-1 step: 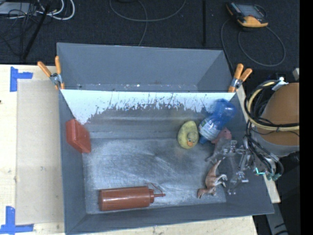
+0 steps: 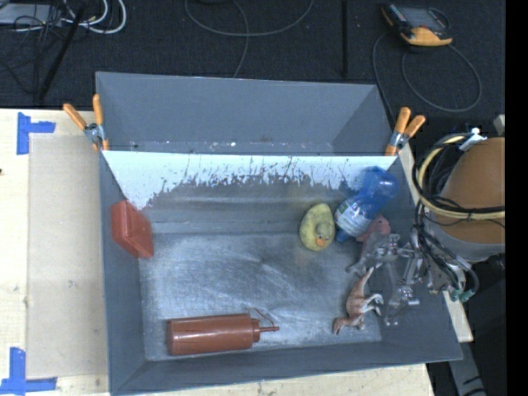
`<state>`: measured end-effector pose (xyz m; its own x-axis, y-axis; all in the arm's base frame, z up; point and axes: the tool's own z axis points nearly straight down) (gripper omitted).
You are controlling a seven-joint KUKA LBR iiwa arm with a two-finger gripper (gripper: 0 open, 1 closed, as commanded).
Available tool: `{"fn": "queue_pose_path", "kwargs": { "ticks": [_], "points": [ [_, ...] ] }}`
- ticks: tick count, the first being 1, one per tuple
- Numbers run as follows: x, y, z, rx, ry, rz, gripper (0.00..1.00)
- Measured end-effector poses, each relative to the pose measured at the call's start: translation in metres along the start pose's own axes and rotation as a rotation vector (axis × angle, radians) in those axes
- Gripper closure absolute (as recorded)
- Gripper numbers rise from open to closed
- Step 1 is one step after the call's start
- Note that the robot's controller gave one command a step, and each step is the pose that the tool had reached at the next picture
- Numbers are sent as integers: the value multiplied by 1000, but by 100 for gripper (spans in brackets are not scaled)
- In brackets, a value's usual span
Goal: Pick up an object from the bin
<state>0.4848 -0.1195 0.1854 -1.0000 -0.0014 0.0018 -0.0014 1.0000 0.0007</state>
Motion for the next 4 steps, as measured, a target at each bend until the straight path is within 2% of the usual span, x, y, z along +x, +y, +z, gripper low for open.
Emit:
{"fn": "queue_pose_path", "kwargs": {
  "ticks": [1, 2, 3, 4],
  "points": [
    [-4, -17, 64, 1, -3, -104, 0],
    [-9, -25, 63, -1, 2, -211, 0],
    [-10, -28, 47, 1, -3, -260, 0],
    [-11, -33, 108, -5, -2, -461, 0]
  ]
}}
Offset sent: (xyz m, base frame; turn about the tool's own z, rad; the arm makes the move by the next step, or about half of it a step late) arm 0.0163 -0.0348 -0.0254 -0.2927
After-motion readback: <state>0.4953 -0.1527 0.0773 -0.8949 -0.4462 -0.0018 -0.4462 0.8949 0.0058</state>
